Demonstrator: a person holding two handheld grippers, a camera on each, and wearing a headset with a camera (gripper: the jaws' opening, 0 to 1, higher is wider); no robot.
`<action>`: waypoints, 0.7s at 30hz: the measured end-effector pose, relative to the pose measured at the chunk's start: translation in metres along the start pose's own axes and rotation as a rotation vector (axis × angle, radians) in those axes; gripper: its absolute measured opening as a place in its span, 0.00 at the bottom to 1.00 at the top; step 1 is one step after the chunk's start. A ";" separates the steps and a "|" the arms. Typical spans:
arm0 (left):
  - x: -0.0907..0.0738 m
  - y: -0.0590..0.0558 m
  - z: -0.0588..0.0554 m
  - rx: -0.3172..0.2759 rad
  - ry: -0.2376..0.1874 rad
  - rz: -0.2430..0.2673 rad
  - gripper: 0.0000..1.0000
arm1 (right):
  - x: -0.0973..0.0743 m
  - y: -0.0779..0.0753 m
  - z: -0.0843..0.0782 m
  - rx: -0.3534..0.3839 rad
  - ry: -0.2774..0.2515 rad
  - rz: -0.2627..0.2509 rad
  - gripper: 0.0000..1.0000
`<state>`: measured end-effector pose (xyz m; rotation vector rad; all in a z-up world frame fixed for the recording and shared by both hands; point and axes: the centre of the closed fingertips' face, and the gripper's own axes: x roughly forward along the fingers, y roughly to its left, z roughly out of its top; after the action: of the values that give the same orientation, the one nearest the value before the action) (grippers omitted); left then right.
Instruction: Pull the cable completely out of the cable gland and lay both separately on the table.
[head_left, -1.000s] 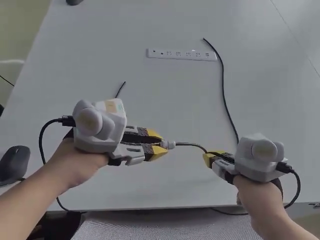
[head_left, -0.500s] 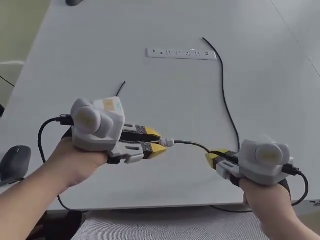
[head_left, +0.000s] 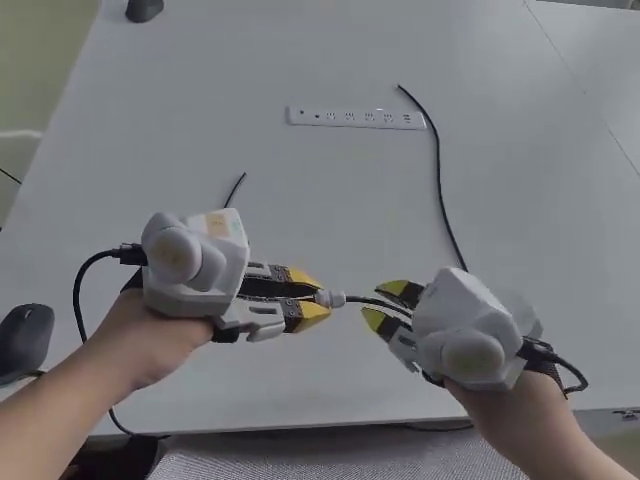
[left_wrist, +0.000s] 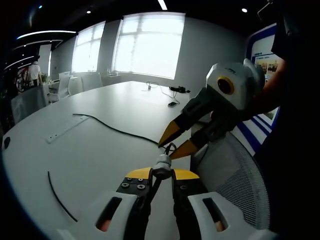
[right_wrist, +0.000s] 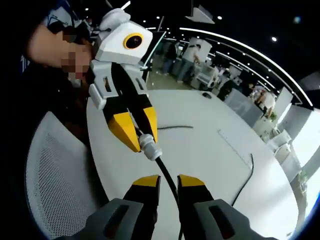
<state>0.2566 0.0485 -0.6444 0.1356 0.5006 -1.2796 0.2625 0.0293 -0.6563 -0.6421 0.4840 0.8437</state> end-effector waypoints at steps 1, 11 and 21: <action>0.000 0.000 0.000 0.001 -0.001 -0.001 0.15 | 0.001 0.000 0.001 -0.013 0.004 -0.004 0.07; -0.002 0.004 -0.001 -0.005 0.004 0.011 0.15 | 0.004 -0.001 0.006 -0.103 0.023 -0.019 0.03; 0.000 0.002 -0.004 -0.004 0.011 0.014 0.15 | 0.005 0.004 0.004 -0.109 0.015 -0.007 0.02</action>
<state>0.2574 0.0509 -0.6479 0.1431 0.5111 -1.2651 0.2630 0.0364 -0.6579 -0.7508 0.4508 0.8633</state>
